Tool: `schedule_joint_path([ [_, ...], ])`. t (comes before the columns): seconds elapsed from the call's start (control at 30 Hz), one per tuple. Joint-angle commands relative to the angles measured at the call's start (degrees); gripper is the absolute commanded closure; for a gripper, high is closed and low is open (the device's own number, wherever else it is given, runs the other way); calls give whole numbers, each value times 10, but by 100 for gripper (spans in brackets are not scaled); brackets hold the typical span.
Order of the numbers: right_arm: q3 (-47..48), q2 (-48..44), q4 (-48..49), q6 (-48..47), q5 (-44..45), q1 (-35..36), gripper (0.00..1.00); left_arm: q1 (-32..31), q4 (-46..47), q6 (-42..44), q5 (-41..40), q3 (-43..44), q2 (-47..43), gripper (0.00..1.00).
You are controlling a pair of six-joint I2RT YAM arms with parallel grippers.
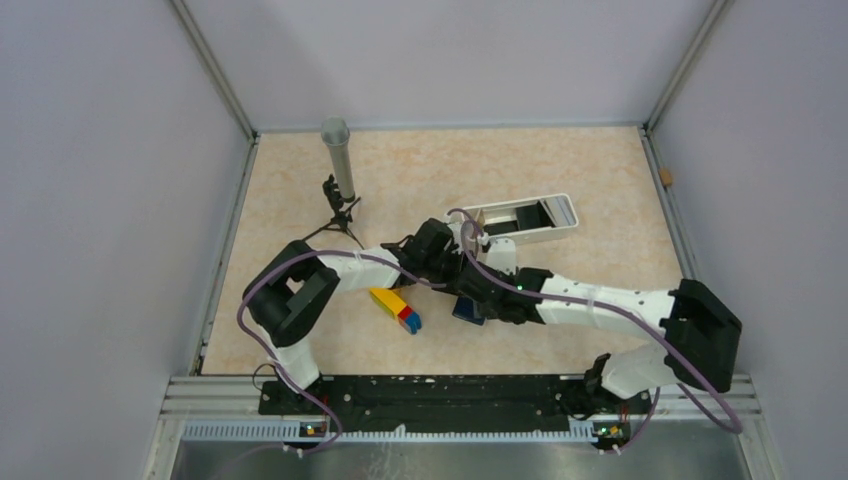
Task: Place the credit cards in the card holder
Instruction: Close the card holder at the center of the board.
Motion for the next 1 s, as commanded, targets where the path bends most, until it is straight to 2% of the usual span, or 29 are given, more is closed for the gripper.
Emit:
schedule_joint_path([
  [0.0,-59,-85,77,-32,-50,-31,52,-1,-29,25,-50,-17,-25,46],
  [0.13,-133,-168,142,-66,-119,-101,48,-1,-42,31,-96,-13,-51,43],
  [0.27,-191,-216,196,-104,-207,-185,44,-1,-43,16,-105,-12,-67,39],
  [0.47,-247,-223,281,-144,-297,-267,40,-5,-27,3,-59,5,-54,19],
  [0.67,-286,-207,355,-126,-355,-287,44,-25,-42,9,-49,42,-12,14],
  [0.8,-304,-202,380,-113,-360,-287,45,-30,-34,12,-47,35,-12,13],
  [0.97,-311,-191,393,-106,-360,-287,45,-37,-80,26,-87,59,4,13],
])
